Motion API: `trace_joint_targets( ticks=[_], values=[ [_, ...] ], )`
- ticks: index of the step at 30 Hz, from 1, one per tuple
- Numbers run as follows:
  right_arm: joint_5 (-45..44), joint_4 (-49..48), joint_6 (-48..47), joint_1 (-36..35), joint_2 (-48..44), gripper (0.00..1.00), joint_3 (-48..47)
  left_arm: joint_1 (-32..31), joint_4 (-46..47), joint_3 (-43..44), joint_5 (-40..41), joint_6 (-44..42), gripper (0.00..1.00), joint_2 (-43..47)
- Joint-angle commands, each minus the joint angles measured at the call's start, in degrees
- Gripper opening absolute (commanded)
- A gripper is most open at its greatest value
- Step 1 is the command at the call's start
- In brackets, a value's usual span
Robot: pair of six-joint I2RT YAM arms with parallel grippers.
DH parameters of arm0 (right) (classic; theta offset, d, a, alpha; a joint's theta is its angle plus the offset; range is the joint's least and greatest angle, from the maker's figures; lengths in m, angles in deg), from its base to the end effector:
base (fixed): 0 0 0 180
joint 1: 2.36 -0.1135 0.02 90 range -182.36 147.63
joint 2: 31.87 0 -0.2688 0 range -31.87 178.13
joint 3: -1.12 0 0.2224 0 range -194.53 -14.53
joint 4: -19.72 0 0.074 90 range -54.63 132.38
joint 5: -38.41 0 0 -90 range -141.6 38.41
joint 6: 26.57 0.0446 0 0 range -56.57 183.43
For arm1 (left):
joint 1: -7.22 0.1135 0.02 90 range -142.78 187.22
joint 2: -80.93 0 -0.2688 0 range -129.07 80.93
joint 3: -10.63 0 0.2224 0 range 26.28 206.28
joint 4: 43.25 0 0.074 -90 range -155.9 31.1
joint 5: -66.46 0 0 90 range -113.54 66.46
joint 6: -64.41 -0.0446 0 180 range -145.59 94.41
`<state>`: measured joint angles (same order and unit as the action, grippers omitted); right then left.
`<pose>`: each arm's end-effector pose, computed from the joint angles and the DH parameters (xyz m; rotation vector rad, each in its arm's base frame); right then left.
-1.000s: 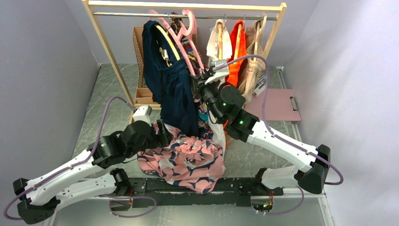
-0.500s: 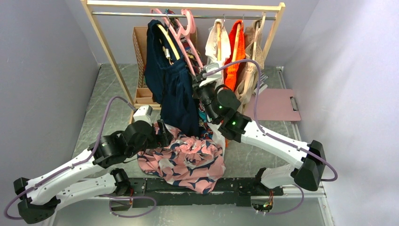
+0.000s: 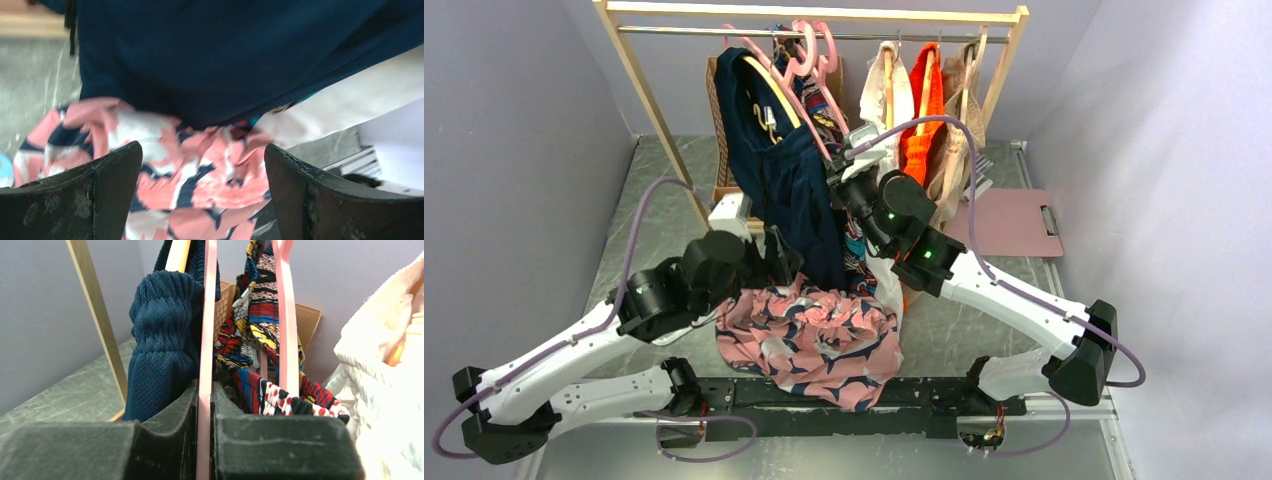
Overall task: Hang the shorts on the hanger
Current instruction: Pick up the hanger from the clothesline.
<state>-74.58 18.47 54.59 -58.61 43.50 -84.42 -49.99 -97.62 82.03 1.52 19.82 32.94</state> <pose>0.1722 0.2263 0.4356 -0.4462 1.3269 0.4146 0.0929 -0.1094 0.3427 -0.0471 2.1183 -0.6371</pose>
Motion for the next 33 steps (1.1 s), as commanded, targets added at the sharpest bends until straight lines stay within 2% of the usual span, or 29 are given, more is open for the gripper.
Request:
trace_joint_targets(
  ticks=[1,5,10,21,26,33],
  values=[
    [7.1,7.0,1.0,-0.3,-1.5,0.00,-3.9,0.2,7.8,12.5,4.5,-9.1,0.96,-4.0],
    [8.7,11.3,1.9,-0.3,-1.7,0.01,-5.7,0.2,12.3,20.2,5.8,-15.2,0.96,-7.0],
    [10.0,14.0,3.3,-0.3,-1.8,0.06,-6.7,0.2,17.8,25.3,6.6,-20.4,0.96,-9.2],
    [9.1,20.6,7.0,-0.3,-0.9,0.43,-11.9,0.2,13.6,33.5,11.2,-20.1,0.96,-16.5],
    [6.2,25.8,8.7,-0.3,1.7,0.47,-18.2,0.3,11.9,35.5,14.6,-19.8,0.96,-17.9],
    [1.5,33.3,10.8,-0.2,7.9,0.48,-28.4,0.3,12.9,32.8,15.6,-19.3,0.96,-15.7]
  ],
)
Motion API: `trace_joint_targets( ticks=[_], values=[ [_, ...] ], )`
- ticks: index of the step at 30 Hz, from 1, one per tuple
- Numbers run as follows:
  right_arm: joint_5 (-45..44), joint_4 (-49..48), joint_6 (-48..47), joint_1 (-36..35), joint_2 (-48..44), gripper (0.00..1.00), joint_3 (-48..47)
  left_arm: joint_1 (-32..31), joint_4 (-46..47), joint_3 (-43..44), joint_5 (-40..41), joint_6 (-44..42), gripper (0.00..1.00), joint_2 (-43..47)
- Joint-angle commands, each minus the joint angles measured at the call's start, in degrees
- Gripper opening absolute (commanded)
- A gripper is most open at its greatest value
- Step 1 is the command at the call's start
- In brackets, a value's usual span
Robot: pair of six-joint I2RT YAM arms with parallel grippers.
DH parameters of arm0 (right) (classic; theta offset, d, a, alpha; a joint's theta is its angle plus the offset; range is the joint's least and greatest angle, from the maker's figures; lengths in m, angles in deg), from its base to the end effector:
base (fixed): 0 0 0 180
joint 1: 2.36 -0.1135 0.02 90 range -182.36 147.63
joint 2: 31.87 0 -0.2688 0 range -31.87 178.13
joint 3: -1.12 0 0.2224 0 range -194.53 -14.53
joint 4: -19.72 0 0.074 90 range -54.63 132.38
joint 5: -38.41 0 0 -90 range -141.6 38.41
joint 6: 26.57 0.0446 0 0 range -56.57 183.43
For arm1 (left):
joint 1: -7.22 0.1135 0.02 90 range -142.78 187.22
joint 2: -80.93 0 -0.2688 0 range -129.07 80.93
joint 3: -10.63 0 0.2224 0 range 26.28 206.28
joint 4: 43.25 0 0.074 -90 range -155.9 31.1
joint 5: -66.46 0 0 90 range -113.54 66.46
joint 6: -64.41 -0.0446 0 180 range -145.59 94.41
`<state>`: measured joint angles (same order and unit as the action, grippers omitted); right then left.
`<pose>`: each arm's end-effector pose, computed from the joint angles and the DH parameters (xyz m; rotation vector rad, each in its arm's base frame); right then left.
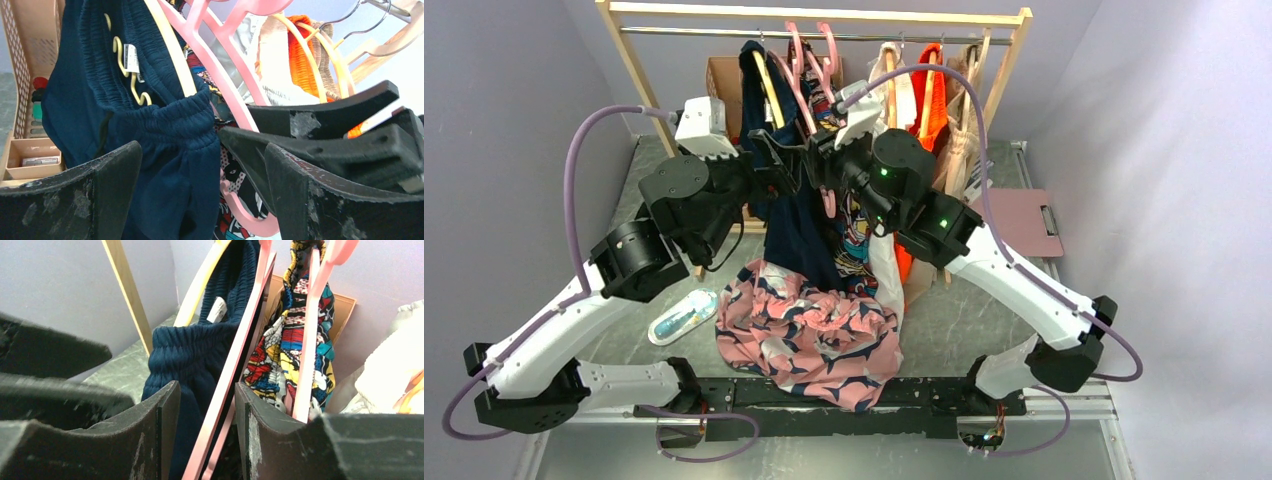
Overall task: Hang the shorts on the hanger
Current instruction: Pick up the hanger from the clothesline.
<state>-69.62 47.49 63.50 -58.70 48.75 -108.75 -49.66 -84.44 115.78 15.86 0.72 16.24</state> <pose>0.1703 0.2309 0.4904 -0.5085 1.4863 0.5352 0.1236 -0.1376 0.4994 -0.1176 1.6075 -0.5891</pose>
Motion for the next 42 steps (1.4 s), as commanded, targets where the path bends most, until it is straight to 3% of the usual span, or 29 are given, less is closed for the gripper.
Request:
trace_joint_targets(
  ticks=[1,19,24,27,33,42],
  values=[
    [-4.2,4.9,1.9,-0.1,3.7,0.48,-5.1,0.0,-0.4,-1.2,1.2,-0.1,0.96,1.3],
    [-10.1,5.9,2.1,1.8,12.9,0.40,-14.4,0.0,-2.8,-8.4,1.0,3.9,0.95,8.4],
    [-8.8,3.0,2.9,3.3,12.5,0.14,-14.1,0.0,-2.8,-10.5,0.7,5.0,0.95,9.7],
    [-6.7,-0.9,1.9,3.4,10.6,0.00,-11.6,0.0,-2.8,-11.0,0.5,5.2,0.95,9.9],
    [-5.5,-9.0,-0.9,3.4,7.4,0.00,-5.6,0.0,-2.4,-11.7,0.6,5.3,0.95,10.2],
    [-7.4,-30.5,-10.7,3.5,3.6,0.00,9.6,0.0,-2.3,-12.0,0.0,6.1,0.95,9.2]
  ],
)
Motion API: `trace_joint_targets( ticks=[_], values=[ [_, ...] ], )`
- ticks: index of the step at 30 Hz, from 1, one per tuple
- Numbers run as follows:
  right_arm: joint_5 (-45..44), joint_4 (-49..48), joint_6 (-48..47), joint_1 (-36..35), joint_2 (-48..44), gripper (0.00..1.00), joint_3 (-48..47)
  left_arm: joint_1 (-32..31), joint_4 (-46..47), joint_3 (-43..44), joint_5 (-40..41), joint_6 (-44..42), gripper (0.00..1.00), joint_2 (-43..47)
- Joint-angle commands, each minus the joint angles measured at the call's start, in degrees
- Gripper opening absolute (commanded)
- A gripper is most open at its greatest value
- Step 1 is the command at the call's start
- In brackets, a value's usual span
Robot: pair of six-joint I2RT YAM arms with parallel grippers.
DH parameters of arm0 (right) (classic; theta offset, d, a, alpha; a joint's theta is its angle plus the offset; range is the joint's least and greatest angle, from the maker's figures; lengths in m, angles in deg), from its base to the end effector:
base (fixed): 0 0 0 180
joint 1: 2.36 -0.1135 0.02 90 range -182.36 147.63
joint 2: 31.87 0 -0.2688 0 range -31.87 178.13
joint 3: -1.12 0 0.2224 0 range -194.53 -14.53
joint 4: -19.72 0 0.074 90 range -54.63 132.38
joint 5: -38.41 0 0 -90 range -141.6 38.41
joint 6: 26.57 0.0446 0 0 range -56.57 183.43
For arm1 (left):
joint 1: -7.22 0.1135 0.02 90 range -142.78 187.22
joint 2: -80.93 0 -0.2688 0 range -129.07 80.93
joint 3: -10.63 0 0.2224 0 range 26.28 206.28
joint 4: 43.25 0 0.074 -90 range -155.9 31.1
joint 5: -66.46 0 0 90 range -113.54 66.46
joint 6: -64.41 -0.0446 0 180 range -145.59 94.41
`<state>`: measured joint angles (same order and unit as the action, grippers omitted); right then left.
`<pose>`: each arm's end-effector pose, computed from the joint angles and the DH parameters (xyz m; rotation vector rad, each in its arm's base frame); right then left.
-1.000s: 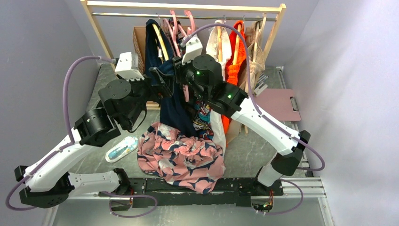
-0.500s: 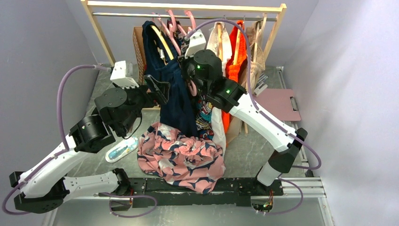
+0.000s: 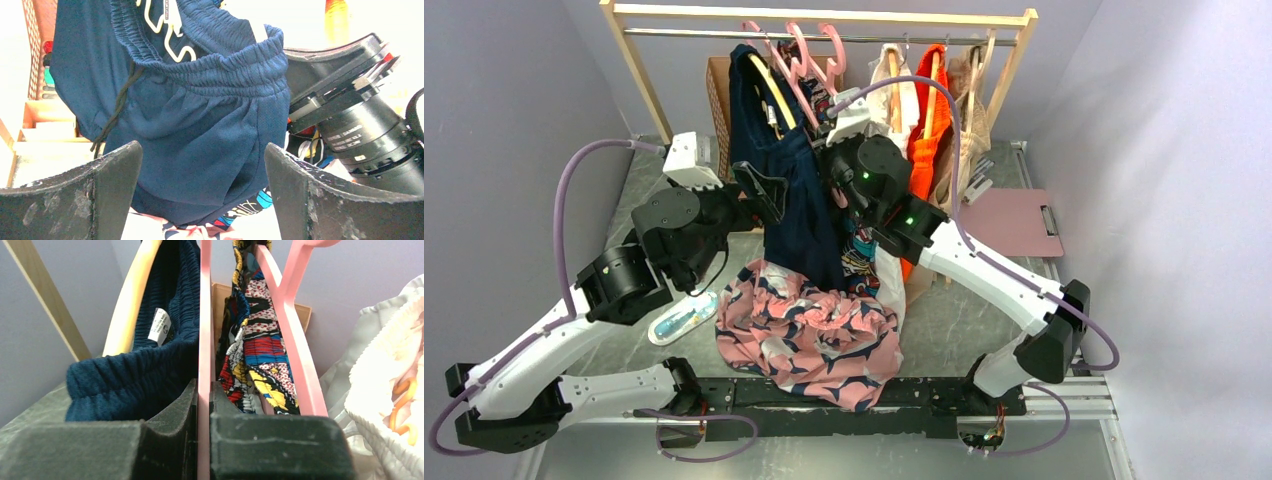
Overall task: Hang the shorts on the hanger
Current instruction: Pick up the hanger from the clothesline.
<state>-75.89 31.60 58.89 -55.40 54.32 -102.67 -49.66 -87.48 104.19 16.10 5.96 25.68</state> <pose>0.2120 0.2512 0.4604 -0.3961 1.4374 0.3737 0.1053 -0.1093 0.4611 -0.1567 1.6771 -0.5934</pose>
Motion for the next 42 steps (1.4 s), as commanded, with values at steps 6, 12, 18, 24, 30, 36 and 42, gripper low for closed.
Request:
trace_joint_targets(
  ticks=[6,12,18,24,30,36,42],
  values=[
    [-0.9,-22.8,-10.6,0.5,-1.7,0.00,6.8,0.0,0.8,-0.7,0.0,1.1,0.95,-0.5],
    [-1.7,-31.4,-16.5,0.6,-0.2,0.00,9.5,0.1,0.7,-1.3,0.3,1.3,0.95,-0.7],
    [-1.5,-37.6,-18.7,0.6,1.0,0.00,10.7,0.1,0.4,-1.7,0.6,1.4,0.95,-0.7],
    [-0.9,-39.8,-18.1,0.6,1.5,0.00,11.9,0.1,-0.2,-3.0,1.0,2.3,0.95,0.6],
    [1.6,-35.2,-15.2,0.7,-2.8,0.00,13.9,0.1,-1.6,-3.4,1.6,2.7,0.95,1.6],
    [8.1,-18.1,-10.6,0.5,-11.2,0.00,13.7,0.1,-3.0,-4.0,2.1,3.2,0.95,3.3],
    [7.7,-1.1,-5.5,0.5,-17.4,0.00,9.6,0.1,-5.8,-4.5,2.6,5.6,0.95,4.9]
  ],
)
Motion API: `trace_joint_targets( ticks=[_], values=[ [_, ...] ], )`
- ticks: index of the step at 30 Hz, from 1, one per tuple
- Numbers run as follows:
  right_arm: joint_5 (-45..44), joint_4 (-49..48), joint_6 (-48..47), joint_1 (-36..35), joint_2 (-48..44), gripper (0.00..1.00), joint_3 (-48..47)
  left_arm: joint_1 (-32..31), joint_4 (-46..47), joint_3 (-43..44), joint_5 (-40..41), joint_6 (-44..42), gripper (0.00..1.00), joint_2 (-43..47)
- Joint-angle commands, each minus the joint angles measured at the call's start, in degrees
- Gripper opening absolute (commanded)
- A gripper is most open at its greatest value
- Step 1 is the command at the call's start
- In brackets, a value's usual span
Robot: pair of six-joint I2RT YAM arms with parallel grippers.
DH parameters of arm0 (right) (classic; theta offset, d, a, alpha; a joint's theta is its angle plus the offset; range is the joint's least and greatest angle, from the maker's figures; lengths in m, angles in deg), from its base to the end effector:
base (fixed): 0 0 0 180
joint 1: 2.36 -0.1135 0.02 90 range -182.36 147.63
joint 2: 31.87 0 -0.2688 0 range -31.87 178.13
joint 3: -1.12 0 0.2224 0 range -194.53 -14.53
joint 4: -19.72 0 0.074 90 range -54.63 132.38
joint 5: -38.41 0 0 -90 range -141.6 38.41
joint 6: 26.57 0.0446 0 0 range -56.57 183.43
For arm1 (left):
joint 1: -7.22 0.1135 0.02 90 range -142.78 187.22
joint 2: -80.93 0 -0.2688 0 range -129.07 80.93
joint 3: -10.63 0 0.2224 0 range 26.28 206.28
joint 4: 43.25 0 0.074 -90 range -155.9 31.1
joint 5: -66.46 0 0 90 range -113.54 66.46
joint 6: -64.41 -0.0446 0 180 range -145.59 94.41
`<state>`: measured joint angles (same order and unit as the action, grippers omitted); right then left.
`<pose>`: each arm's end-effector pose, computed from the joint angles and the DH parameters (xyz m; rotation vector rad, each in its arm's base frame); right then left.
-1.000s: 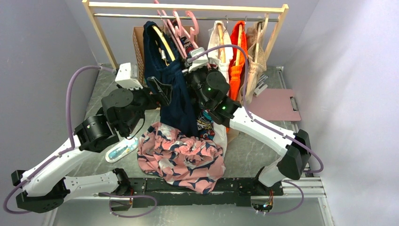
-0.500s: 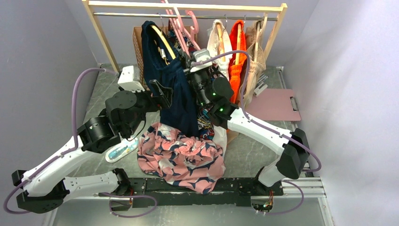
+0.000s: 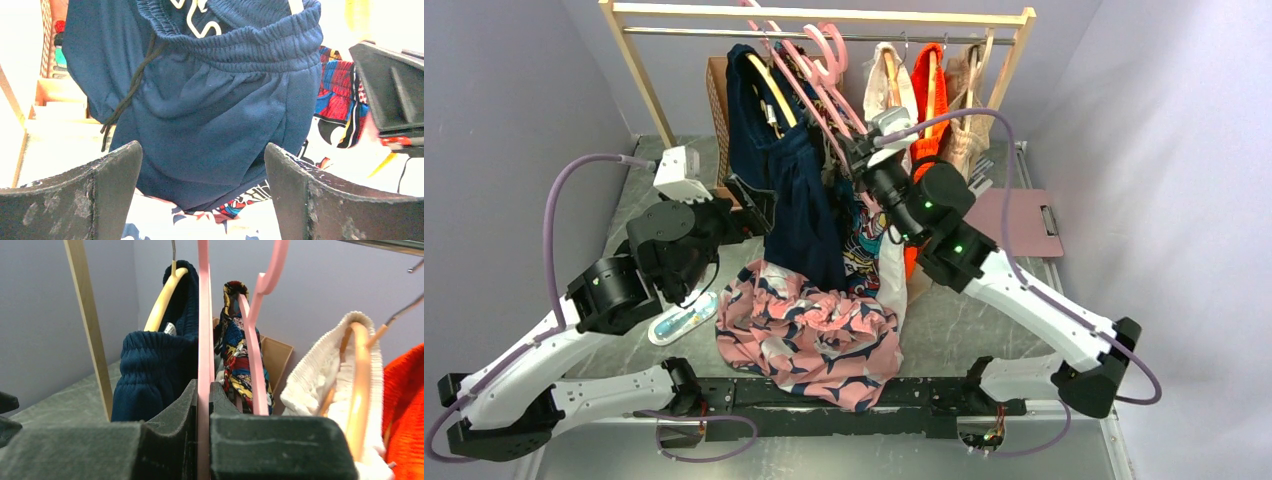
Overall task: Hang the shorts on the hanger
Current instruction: Pick up the hanger from the clothesline.
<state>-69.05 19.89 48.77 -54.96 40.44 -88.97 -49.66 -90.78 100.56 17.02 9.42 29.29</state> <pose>0.1693 0.1994 0.4728 -0.4776 1.1953 0.3767 0.0976 -0.0966 0.4448 -0.1959 1.7165 -0.5839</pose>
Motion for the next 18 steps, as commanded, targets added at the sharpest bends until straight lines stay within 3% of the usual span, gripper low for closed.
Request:
trace_joint_targets(
  ticks=[1,11,18],
  values=[
    [1.0,12.9,5.5,0.1,-4.2,0.00,-4.8,0.1,-2.8,-1.2,1.7,2.6,0.95,1.7],
    [8.9,33.4,13.2,0.1,-10.0,0.00,-12.2,0.1,-7.6,-2.4,1.2,7.5,0.95,4.0],
    [9.6,50.7,16.8,0.1,-14.6,0.00,-18.7,0.1,-14.1,-1.8,1.3,10.7,0.95,6.6]
  ],
)
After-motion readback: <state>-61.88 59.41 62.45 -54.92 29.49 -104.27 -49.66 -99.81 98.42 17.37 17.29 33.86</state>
